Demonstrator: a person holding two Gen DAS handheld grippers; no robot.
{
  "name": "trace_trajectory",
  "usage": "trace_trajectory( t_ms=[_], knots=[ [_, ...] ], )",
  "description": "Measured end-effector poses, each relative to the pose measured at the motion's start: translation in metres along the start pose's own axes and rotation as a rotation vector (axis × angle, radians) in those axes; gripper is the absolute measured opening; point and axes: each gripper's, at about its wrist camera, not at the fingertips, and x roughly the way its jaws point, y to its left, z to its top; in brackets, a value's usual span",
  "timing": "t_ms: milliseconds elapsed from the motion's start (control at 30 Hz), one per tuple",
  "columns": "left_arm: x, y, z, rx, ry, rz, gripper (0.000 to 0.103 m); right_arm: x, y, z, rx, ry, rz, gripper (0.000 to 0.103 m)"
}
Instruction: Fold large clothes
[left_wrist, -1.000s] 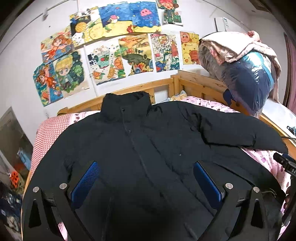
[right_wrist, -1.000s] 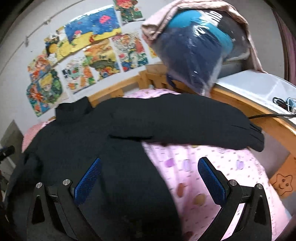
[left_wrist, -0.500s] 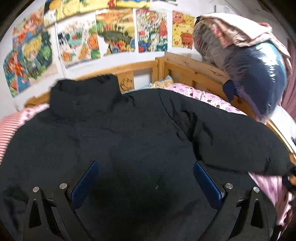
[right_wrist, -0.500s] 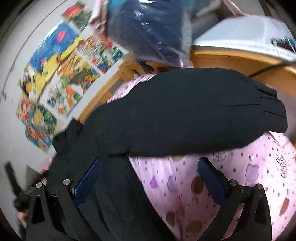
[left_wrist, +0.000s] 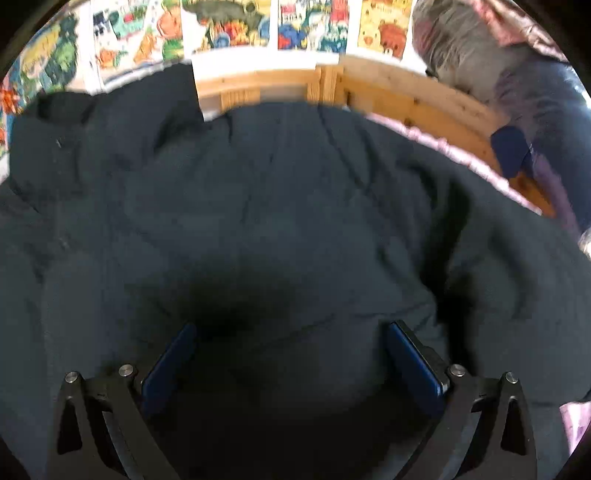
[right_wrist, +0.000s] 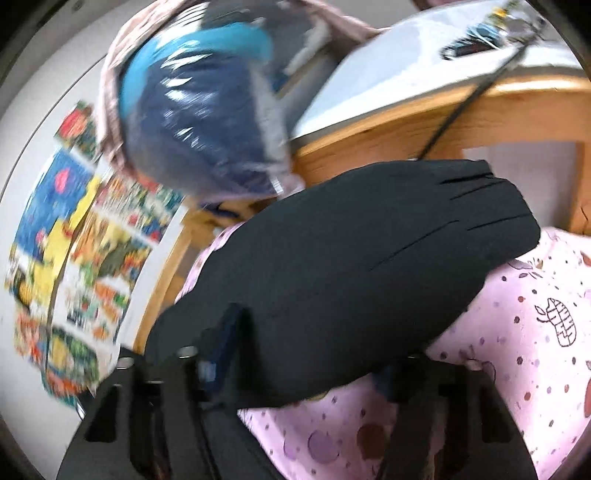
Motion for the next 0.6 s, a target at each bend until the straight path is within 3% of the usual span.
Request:
trace_trajectory(
  t_ms=[133, 200, 300, 400, 600],
  knots=[
    [0.004, 0.002, -0.011, 0.013, -0.023, -0.017, 0.103, 0.007, -0.004, 0.005, 0.041, -0.035, 0.028, 0.020],
    [0.001, 0.008, -0.012, -0.003, -0.029, -0.051, 0.103, 0.004, -0.004, 0.005, 0.036, -0.061, 0.043, 0.015],
    [-0.022, 0.020, -0.012, -0.024, -0.043, -0.109, 0.103, -0.009, 0.007, 0.004, -0.047, -0.105, 0.030, 0.012],
    [-0.052, 0.036, -0.013, -0.048, -0.065, -0.114, 0.103, -0.022, 0.034, 0.007, -0.180, -0.148, 0.025, 0.010],
    [-0.119, 0.096, -0.017, -0.135, -0.074, -0.108, 0.103, -0.048, 0.123, 0.010, -0.530, -0.240, 0.077, 0.010]
  ],
)
